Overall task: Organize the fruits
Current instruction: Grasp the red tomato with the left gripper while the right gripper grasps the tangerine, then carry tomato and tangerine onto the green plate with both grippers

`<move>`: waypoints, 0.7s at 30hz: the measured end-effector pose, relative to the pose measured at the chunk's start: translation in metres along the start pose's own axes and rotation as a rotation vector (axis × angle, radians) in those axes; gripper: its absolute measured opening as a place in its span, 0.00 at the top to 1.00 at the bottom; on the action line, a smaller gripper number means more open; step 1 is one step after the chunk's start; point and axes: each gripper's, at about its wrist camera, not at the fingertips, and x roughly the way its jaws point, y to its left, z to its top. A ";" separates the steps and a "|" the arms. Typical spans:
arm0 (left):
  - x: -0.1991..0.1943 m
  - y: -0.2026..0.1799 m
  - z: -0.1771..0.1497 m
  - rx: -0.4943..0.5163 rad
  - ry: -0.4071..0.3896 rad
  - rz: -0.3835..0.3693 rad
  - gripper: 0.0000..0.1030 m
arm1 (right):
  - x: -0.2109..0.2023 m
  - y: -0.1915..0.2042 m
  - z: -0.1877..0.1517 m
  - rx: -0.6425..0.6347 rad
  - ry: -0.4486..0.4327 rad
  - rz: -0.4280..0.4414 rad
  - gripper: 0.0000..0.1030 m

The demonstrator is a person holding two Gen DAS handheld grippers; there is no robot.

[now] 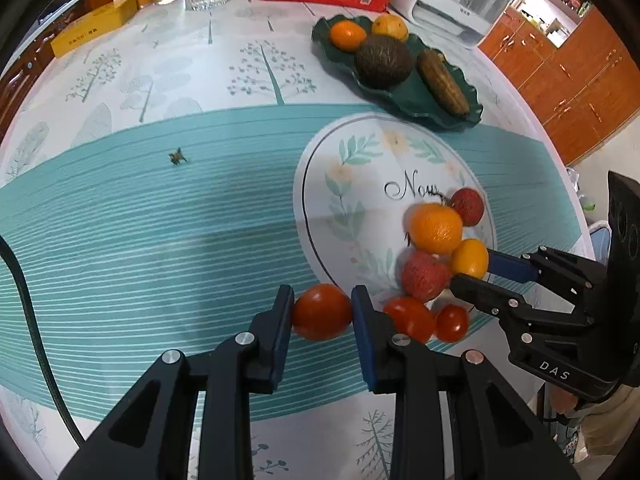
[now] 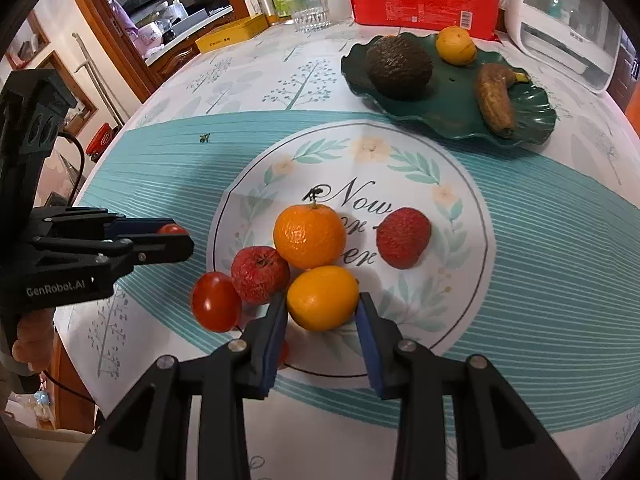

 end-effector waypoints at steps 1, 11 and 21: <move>-0.004 0.000 0.001 -0.001 -0.007 0.001 0.73 | -0.004 -0.001 0.001 0.003 -0.006 -0.002 0.66; -0.051 -0.020 0.036 0.001 -0.097 0.005 0.73 | -0.059 -0.008 0.019 0.009 -0.107 -0.021 0.66; -0.090 -0.064 0.115 0.118 -0.203 0.070 0.73 | -0.133 -0.032 0.088 -0.055 -0.288 -0.111 0.66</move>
